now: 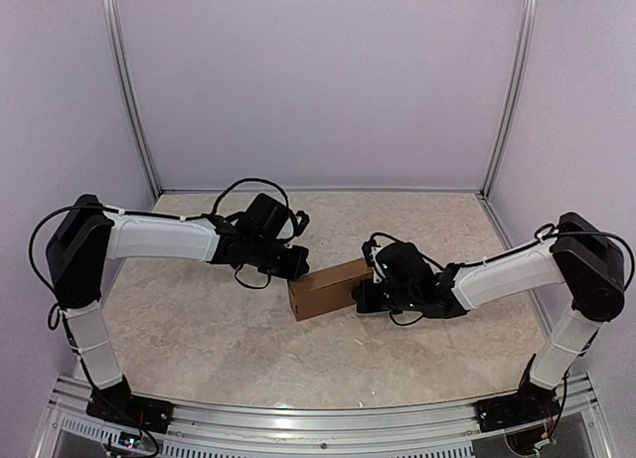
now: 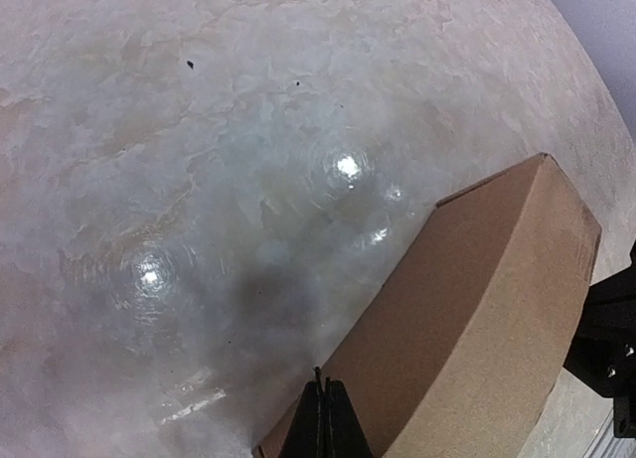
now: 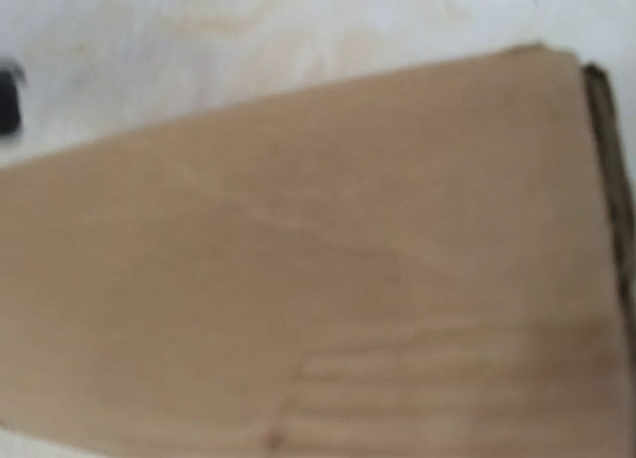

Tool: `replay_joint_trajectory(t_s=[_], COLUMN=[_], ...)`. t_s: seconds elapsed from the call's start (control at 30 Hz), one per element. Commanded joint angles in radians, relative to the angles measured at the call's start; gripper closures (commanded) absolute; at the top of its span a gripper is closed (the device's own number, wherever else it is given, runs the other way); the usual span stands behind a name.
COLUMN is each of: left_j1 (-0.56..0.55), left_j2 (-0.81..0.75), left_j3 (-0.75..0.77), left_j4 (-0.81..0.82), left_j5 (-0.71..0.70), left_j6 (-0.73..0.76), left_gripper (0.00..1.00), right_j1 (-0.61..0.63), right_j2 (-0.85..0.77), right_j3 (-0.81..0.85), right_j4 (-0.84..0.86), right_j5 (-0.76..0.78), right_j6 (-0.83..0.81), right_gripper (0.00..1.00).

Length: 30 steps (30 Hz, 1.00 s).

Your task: Fold the paper box

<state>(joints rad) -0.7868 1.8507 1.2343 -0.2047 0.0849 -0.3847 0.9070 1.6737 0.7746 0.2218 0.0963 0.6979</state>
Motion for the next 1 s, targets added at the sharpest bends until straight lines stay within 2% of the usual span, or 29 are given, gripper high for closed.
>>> replay_joint_trajectory(t_s=[0.0,0.23,0.43,0.97], left_j1=[-0.029,-0.06,-0.096,-0.085], left_j2=[-0.008,-0.071,-0.078,-0.063], left_j3=[-0.017,-0.072,-0.072,-0.048], left_j4=[-0.007,0.036,0.039,0.028], left_j5=[0.024,0.036,0.016,-0.002], left_j6=[-0.004,-0.044,-0.054,-0.047], left_gripper=[1.0,1.0,1.0,1.0], right_j1=[0.004,0.005,0.004,-0.077], right_j2=[0.052,0.131,0.144,0.105], right_j3=[0.071,0.185,0.216,0.092], right_j4=[-0.01,-0.032,-0.059,-0.04], right_j5=[0.007,-0.041,-0.038,-0.123], right_j6=[-0.005,-0.046,-0.066,-0.071], right_gripper=[1.0,1.0,1.0,1.0])
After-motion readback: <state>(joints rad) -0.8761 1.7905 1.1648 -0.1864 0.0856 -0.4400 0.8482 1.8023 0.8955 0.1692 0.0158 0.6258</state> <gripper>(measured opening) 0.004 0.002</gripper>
